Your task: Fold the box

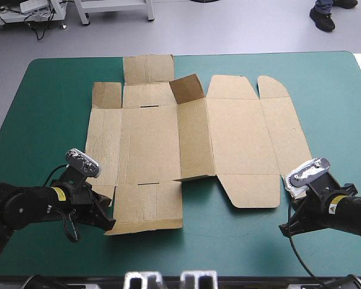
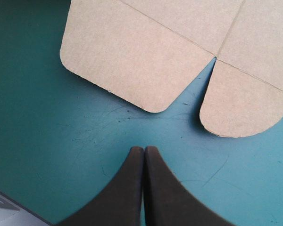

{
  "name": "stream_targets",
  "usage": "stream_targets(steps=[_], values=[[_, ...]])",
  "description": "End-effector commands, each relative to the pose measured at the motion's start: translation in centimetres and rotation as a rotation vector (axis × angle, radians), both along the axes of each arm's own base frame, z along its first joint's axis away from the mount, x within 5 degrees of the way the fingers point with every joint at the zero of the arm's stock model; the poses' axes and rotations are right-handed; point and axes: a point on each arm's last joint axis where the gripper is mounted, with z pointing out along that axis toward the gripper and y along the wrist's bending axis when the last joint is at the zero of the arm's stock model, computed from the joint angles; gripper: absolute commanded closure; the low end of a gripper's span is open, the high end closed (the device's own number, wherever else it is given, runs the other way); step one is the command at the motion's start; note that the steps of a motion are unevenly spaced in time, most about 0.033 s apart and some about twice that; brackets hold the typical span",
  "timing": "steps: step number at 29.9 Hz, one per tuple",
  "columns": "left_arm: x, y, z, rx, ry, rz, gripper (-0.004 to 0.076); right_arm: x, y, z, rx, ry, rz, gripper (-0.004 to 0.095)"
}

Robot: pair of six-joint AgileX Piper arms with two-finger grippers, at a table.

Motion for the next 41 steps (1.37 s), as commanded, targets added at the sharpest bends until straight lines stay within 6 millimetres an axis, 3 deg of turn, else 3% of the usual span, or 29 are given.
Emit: stream_targets(steps=[1, 15, 21, 25, 33, 37, 41], values=[[0.1, -0.3, 1.1, -0.058, -0.049, 0.015, 0.0734, 0.3, 0.1, 0.9, 0.022, -0.067, 0.005, 0.0932], [-0.1, -0.3, 1.0, -0.055, -0.023, 0.016, 0.0734, 0.3, 0.1, 0.9, 0.021, -0.068, 0.007, 0.0933], [0.8, -1.2, 1.2, -0.143, -0.01, 0.027, 0.0734, 0.2, 0.2, 1.0, 0.027, -0.066, 0.005, 0.0933], [3.6, -2.2, 1.7, -0.15, -0.013, 0.04, 0.0734, 0.2, 0.2, 1.0, 0.027, -0.066, 0.005, 0.0932], [12.6, -4.3, 2.7, -0.095, -0.016, 0.018, 0.0733, 0.4, 0.2, 1.1, 0.035, -0.09, 0.003, 0.0932], [16.2, -2.1, 2.4, -0.139, 0.055, 0.077, 0.0733, 0.4, 0.2, 1.1, 0.034, -0.093, 0.005, 0.0932], [17.3, 1.9, 1.3, -0.231, 0.194, 0.1, 0.0733, 0.5, 0.2, 1.2, 0.038, -0.101, 0.005, 0.0932]])
